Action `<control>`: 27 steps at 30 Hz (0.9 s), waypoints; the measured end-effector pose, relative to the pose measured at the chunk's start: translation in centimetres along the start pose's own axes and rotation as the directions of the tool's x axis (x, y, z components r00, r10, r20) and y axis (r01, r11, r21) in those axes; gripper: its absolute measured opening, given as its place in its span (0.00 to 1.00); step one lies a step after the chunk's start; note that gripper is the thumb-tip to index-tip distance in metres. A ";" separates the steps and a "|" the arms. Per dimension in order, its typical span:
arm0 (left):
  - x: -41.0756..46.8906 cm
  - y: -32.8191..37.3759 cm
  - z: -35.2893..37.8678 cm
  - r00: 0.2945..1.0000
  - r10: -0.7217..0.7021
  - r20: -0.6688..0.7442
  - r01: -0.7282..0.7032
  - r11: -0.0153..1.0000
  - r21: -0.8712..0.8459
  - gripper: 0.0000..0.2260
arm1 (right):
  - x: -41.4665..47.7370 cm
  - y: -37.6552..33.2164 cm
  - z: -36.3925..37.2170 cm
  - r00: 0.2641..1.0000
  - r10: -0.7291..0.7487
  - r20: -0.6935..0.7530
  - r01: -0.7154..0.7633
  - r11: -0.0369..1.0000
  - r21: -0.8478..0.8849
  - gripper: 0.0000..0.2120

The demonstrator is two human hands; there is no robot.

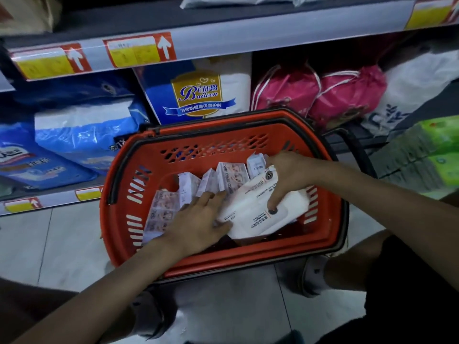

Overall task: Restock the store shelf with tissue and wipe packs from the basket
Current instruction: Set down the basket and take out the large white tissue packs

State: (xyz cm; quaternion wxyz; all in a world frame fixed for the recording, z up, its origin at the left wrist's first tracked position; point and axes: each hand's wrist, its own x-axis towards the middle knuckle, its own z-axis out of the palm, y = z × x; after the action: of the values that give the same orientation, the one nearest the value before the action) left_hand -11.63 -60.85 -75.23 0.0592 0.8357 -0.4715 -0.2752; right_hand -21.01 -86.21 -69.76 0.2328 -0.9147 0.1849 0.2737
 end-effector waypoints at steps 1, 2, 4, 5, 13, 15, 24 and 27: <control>0.1 0.2 -0.1 1.000 0.010 -0.001 -0.010 1.000 -0.001 0.36 | 0.1 -0.1 0.0 1.000 0.008 0.005 -0.008 1.000 -0.009 0.31; 0.1 0.3 -0.2 1.000 0.021 -0.010 -0.021 1.000 0.008 0.36 | 0.2 -0.3 0.2 1.000 0.008 -0.003 -0.008 1.000 -0.024 0.31; 0.4 0.6 -0.5 0.999 0.035 -0.031 -0.033 0.998 0.057 0.37 | 0.2 -0.8 0.7 0.999 0.004 -0.046 -0.006 0.999 -0.038 0.35; 0.5 0.7 -0.7 0.999 0.035 -0.031 -0.033 0.996 0.080 0.39 | 0.1 -1.2 0.9 0.998 -0.003 -0.067 0.001 0.999 -0.033 0.35; 1.2 1.5 -2.8 1.000 -0.022 0.022 0.030 0.894 -0.447 0.38 | -2.0 -6.1 1.9 0.926 -0.304 -0.224 0.297 0.953 -0.063 0.42; 1.2 1.2 -3.3 0.999 -0.018 0.033 0.032 0.868 -0.496 0.44 | -2.2 -7.0 2.1 0.905 -0.378 -0.196 0.376 0.925 -0.048 0.46; 0.0 0.0 -3.1 0.994 -0.108 -0.013 0.073 0.753 -0.653 0.37 | -2.9 -8.0 2.6 0.849 -0.473 -0.235 0.428 0.877 -0.217 0.58; -0.8 -0.2 -3.7 0.978 -0.200 -0.054 0.088 0.635 -0.767 0.36 | -3.0 -8.0 2.7 0.773 -0.525 -0.355 0.457 0.850 -0.261 0.57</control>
State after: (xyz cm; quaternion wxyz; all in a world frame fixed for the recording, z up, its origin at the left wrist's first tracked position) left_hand -9.95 -60.70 -71.88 0.4136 0.7848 -0.2390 -0.3947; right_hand -20.74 -77.59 -67.40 0.1775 -0.9832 -0.0388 0.0174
